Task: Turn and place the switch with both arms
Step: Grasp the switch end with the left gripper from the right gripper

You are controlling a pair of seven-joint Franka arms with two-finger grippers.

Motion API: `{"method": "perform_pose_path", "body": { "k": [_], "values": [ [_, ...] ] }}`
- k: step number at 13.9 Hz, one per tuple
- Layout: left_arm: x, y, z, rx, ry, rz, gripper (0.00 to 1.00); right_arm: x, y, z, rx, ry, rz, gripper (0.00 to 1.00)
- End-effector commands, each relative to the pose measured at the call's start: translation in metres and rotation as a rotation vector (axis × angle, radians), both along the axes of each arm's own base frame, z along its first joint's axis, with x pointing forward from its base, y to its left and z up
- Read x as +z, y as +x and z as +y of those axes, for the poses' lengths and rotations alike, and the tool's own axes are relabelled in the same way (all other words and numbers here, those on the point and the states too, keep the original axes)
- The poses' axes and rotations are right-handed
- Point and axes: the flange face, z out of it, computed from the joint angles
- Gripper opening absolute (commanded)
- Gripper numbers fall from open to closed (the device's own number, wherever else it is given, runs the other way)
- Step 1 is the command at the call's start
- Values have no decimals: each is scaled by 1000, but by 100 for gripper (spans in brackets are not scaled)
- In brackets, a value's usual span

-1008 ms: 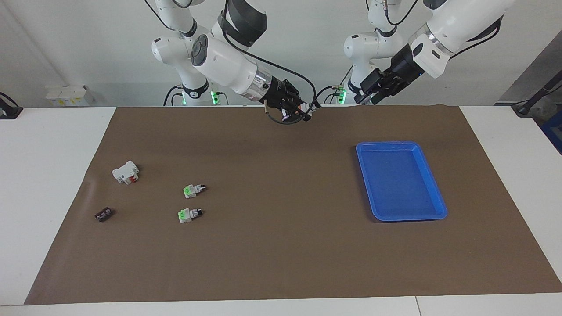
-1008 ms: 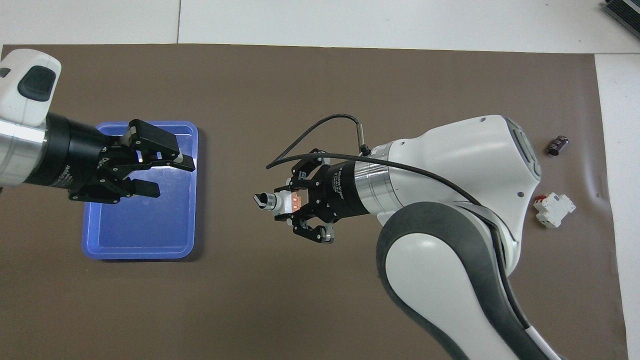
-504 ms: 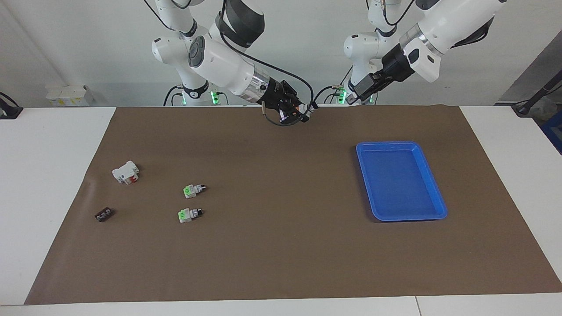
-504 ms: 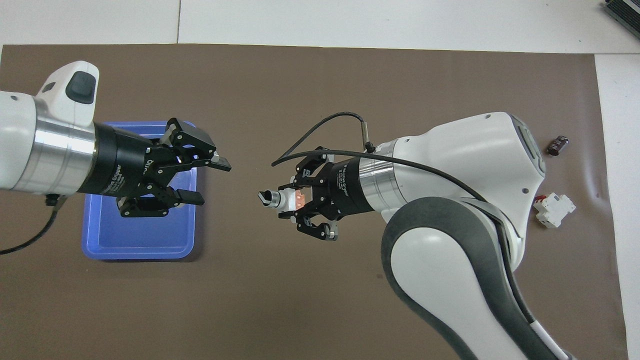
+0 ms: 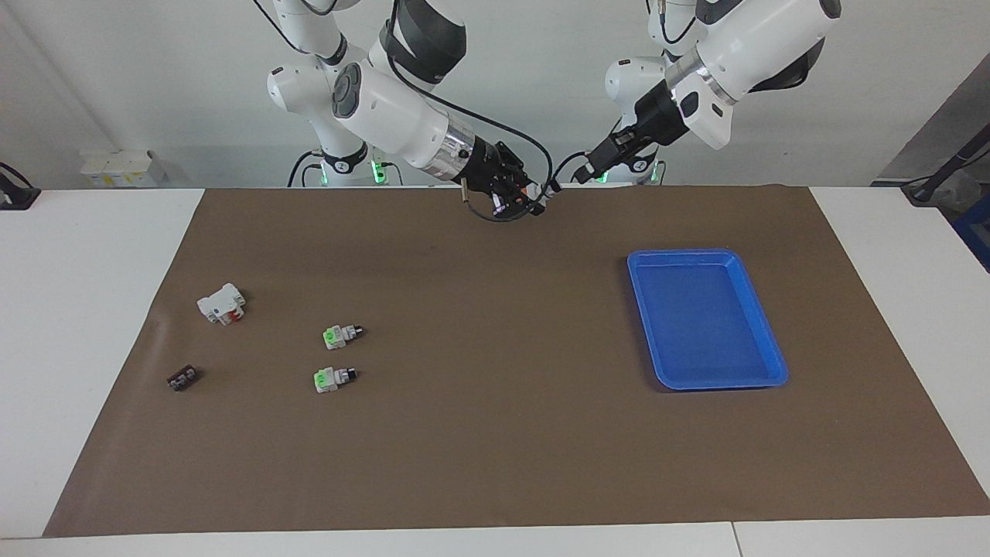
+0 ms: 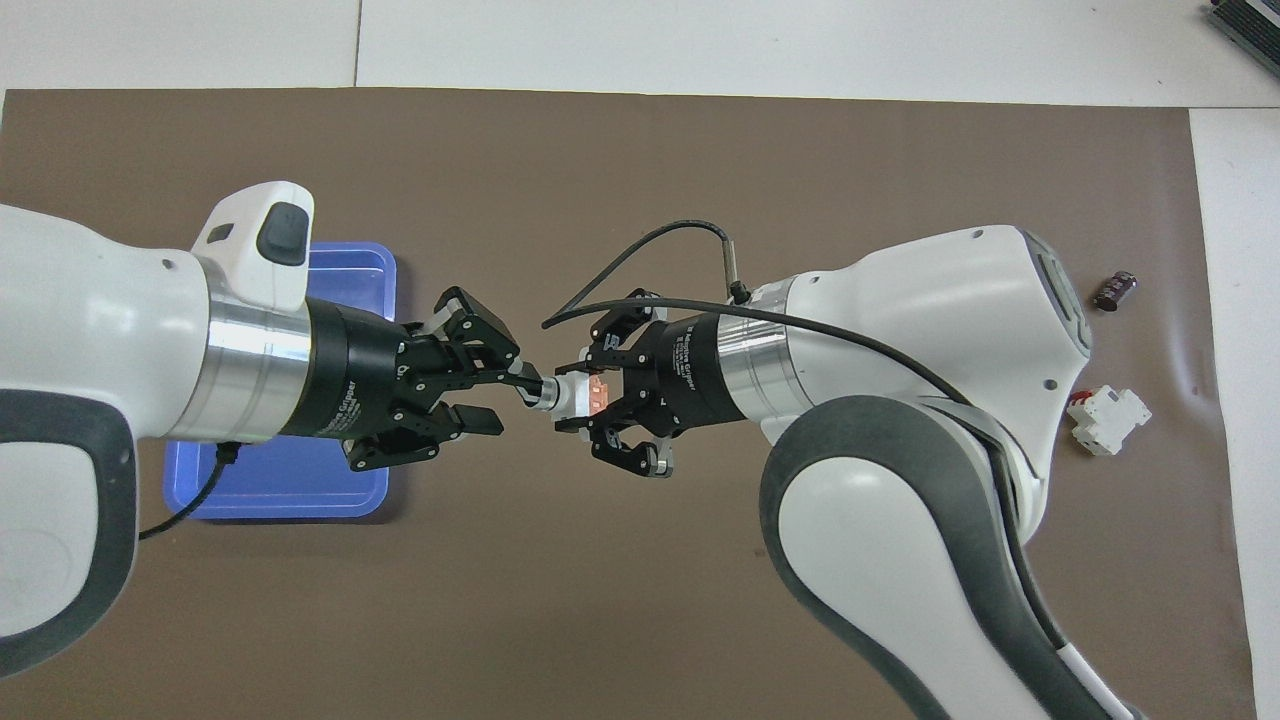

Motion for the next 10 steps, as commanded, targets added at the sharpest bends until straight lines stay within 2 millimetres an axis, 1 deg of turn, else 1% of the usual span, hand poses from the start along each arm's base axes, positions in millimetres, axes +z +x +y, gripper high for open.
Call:
{"method": "perform_pose_path", "body": {
  "k": [1,2,3,4,6,8,10],
  "values": [
    [-3,-13,5,30,-11,-7,41,-3,3,11,-19,5,3,0],
    [-4,-12,6,32,-11,-7,39,-3,4,10,-22,7,3,0],
    [-4,-12,7,34,-11,-4,33,-2,4,11,-22,7,6,0],
    [-4,-11,10,39,-11,-7,24,-2,4,11,-25,7,7,0],
    [-4,-8,12,51,-15,-26,22,0,5,11,-25,8,5,0],
    [-9,-4,14,79,-19,-44,22,4,6,11,-25,14,-1,0],
    [-14,-2,14,81,-17,-40,22,3,6,11,-23,12,2,0]
  ]
}}
